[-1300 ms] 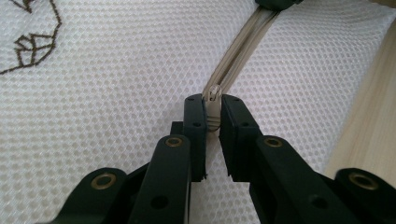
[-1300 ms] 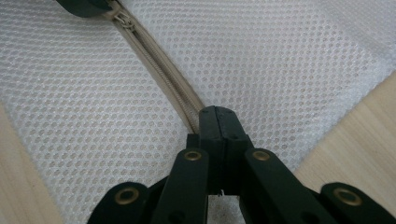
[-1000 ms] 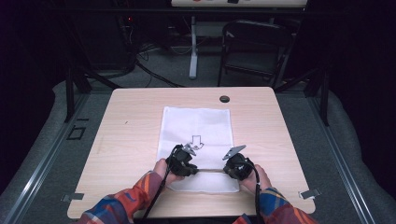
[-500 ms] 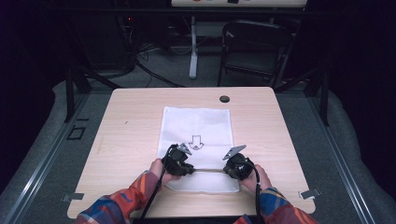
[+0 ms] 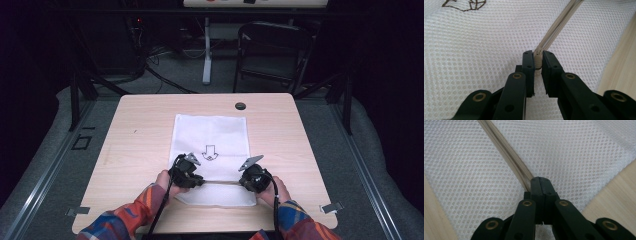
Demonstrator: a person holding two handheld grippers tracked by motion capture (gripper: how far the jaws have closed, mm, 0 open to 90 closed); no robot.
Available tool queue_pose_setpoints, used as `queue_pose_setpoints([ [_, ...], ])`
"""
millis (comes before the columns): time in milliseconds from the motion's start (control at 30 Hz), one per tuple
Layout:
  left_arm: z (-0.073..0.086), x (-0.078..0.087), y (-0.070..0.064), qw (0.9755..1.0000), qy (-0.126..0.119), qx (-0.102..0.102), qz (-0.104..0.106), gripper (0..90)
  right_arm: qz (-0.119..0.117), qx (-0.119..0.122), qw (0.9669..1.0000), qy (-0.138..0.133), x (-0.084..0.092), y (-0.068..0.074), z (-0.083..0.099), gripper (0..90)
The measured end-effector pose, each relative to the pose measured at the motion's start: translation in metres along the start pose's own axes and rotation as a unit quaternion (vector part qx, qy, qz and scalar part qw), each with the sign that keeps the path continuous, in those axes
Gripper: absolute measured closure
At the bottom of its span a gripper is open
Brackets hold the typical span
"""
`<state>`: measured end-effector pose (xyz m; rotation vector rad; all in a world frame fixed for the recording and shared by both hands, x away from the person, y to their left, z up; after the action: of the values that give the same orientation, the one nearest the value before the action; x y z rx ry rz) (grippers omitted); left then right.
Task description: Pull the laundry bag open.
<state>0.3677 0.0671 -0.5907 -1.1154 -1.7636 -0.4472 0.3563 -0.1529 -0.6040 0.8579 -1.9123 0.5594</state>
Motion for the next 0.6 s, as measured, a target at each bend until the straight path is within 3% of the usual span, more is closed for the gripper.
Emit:
queue_pose_setpoints([
  [600,0.0089,0.0101,0.0071,0.9998,-0.007,0.015,-0.006,80.9,0.001,-0.002,1.0000,-0.004,-0.0002,0.0009,-0.0001,90.0],
])
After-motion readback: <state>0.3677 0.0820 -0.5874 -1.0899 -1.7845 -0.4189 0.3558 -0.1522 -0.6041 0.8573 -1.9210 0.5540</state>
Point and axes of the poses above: each handheld gripper's, and its own axes: x roughly backward along the jaws, z roughly out of its underside, y roughly to its left, the point moved 5 cm from there along -x, roughly forward along the jaws, and after that the axes turned 4 degrees about y, right-handed, at the moved point
